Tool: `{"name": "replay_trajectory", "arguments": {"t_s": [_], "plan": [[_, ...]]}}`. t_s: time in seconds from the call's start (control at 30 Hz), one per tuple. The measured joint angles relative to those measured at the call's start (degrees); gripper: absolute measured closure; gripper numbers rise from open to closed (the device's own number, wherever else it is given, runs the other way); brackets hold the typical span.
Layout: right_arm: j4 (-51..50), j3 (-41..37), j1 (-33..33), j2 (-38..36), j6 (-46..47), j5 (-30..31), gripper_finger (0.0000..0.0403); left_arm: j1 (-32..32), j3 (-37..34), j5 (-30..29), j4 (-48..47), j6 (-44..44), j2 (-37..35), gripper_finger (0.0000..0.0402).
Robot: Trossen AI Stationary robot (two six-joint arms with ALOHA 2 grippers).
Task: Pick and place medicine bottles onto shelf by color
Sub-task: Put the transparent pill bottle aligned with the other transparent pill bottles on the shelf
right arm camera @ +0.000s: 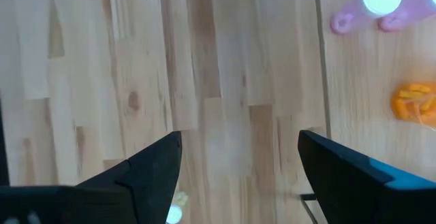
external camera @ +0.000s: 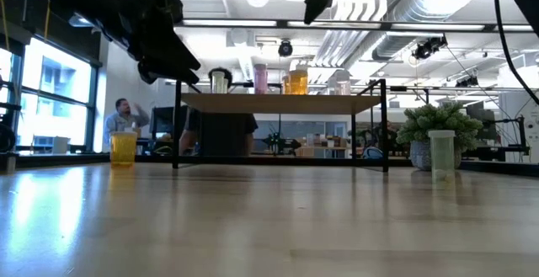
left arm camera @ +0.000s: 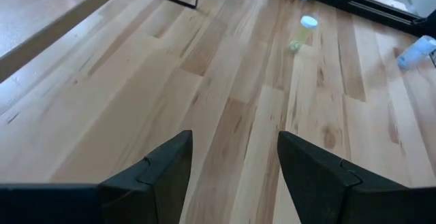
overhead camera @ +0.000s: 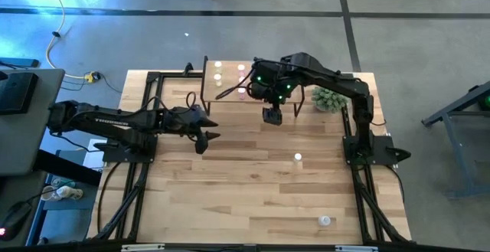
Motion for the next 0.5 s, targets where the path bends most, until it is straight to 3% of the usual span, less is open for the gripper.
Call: {"name": "replay_trajectory", "arguments": {"t_s": [0.13,0.3,0.5], "plan": [[0.2,-4.6,2.8,-1.4,3.2,2.9,0.0119,0.0,0.0,0.0,-0.1,0.0,0.0,0.0195],[2.7,-20.5,7.1,-6.8,11.0,8.8,0.0119,0.0,0.0,0.0,-1.1,0.0,0.0,0.0195],[7.4,-36.2,13.1,-15.4,22.6,9.1,0.0119,0.0,0.0,0.0,-1.0,0.0,0.0,0.0195]]}}
